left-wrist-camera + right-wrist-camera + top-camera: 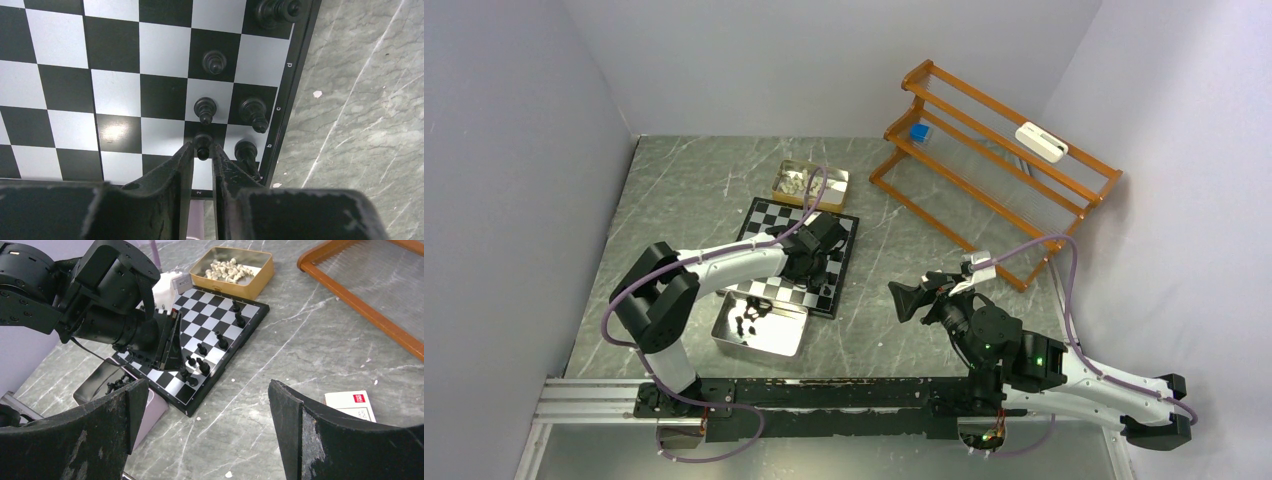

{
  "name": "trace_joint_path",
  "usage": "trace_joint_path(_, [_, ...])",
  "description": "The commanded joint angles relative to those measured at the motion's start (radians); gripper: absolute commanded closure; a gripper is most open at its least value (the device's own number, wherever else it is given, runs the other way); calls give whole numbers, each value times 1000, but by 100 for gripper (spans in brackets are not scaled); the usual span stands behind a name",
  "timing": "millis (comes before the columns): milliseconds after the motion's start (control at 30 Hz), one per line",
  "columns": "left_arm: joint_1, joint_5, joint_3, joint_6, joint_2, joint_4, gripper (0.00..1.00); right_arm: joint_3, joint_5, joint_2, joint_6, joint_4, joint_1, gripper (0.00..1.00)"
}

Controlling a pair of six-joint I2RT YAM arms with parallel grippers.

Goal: Set up the chess pieces on the board
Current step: Place the chess piece on the chessboard.

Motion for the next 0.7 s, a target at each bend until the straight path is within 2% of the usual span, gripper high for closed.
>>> trace_joint_path(0, [-9,-20,45,9,-4,-16,73,6,33,-19,5,-10,3,6])
trace_joint_path(367, [-8,-66,96,-12,-111,-136,69,14,31,-6,-4,2,3,6])
trace_joint_path(667, [-8,-90,-85,-90,-306,-223,68,6,26,-10,-10,19,2,5])
